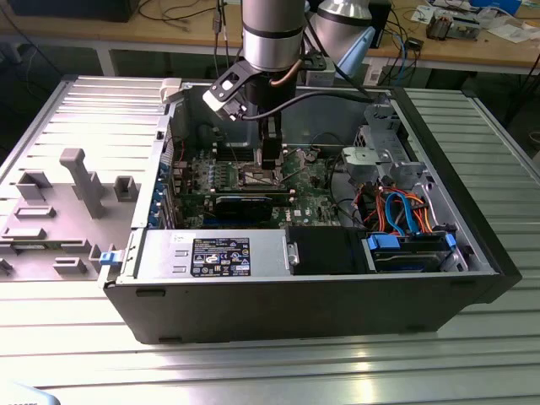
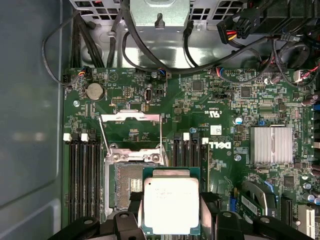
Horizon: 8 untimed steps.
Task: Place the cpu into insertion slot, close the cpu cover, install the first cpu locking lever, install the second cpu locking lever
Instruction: 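Place the cpu into insertion slot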
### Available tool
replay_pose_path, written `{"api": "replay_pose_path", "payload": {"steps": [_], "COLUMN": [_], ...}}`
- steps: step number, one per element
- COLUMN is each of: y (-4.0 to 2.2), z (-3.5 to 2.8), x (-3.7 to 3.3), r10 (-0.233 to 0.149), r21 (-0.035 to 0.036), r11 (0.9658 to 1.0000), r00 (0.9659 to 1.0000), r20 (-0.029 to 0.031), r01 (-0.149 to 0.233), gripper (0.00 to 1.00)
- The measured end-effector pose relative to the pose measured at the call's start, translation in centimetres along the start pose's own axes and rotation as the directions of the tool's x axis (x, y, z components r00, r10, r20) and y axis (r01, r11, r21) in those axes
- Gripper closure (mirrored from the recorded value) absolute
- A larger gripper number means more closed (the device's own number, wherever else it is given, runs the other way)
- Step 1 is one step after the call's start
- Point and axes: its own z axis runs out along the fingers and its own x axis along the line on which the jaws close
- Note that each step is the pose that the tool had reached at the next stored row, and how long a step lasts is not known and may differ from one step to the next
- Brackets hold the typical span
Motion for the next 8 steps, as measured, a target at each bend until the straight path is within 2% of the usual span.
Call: {"api": "replay_pose_path", "payload": {"steps": [8], "y": [0.00], "z": [0.03], "x": [0.27], "r10": [0.000], "r21": [0.0001], "r11": [1.0000], "r00": [1.0000], "r20": [0.0001], "r01": [0.000], "gripper": [0.46]}}
